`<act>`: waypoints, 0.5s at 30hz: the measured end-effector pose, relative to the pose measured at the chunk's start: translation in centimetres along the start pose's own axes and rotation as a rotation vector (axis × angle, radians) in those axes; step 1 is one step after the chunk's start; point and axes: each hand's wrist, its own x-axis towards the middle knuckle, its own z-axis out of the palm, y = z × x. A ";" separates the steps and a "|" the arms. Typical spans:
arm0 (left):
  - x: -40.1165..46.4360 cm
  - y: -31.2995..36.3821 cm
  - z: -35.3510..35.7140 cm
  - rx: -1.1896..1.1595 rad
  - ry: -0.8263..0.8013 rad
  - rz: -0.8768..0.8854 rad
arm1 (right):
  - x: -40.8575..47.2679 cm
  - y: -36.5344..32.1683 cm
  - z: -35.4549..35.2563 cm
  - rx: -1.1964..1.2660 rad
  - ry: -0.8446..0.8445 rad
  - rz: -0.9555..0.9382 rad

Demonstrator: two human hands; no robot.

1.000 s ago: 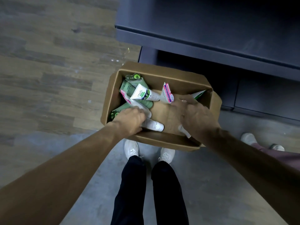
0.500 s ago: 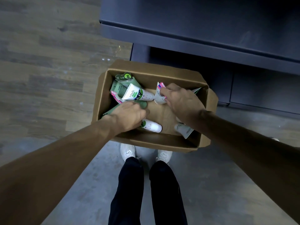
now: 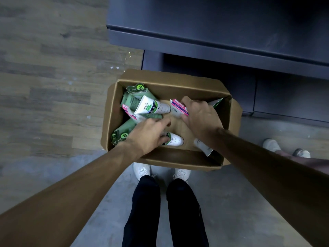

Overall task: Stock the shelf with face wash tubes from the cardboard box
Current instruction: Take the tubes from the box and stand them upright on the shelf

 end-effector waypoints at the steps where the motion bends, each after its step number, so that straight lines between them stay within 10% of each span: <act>1: -0.1 0.0 0.1 -0.036 -0.008 -0.030 | 0.0 0.0 0.0 0.012 0.011 0.010; 15: 0.4 1.4 2.0 -0.300 0.133 -0.254 | -0.7 0.4 -0.5 0.126 0.077 0.103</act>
